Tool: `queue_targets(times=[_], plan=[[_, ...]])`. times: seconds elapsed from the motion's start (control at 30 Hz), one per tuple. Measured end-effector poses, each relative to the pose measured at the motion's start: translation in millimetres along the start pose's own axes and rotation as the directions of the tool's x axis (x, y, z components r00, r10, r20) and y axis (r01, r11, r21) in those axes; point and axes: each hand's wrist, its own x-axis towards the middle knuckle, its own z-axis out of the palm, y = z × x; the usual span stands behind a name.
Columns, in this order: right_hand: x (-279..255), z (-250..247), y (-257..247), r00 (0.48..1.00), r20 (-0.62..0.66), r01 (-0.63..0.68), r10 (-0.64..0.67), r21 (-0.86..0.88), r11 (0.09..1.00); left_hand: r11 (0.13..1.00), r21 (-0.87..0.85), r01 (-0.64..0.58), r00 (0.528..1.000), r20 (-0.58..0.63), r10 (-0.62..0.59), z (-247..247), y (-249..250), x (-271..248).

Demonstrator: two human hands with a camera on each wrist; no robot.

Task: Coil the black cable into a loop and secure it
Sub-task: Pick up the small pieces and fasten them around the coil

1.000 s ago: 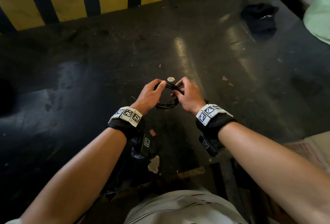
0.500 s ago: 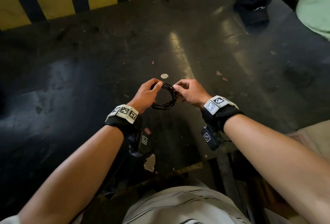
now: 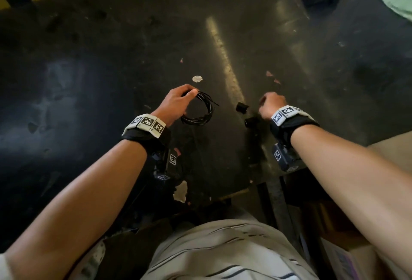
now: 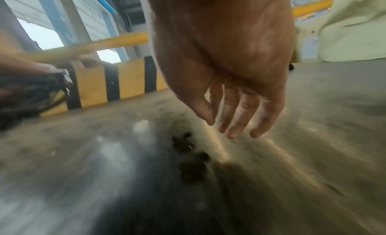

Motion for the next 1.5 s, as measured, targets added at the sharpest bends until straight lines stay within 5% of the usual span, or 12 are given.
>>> queue_targets(times=[0.17,0.4,0.73,1.2,1.5], plan=[[5,9,37,0.992,0.078,-0.104,0.100,0.049,0.993,1.000,-0.010,0.020,1.000,0.025,-0.019,16,-2,7],[-1,15,24,0.985,0.121,-0.128,0.119,0.067,0.990,0.997,0.027,0.072,0.991,0.112,-0.074,30,3,13],[-7,26,17,0.972,0.222,0.032,-0.071,0.172,0.984,0.998,0.014,0.063,0.985,0.159,-0.064,41,-2,16],[-23,67,19,0.998,-0.003,0.056,-0.056,0.219,0.974,0.995,0.041,0.090,0.978,0.184,-0.096,45,-12,-4],[-35,62,15,0.963,0.217,0.114,-0.162,0.219,0.969,0.996,-0.009,0.085,0.969,0.232,-0.081,38,-16,-17]])
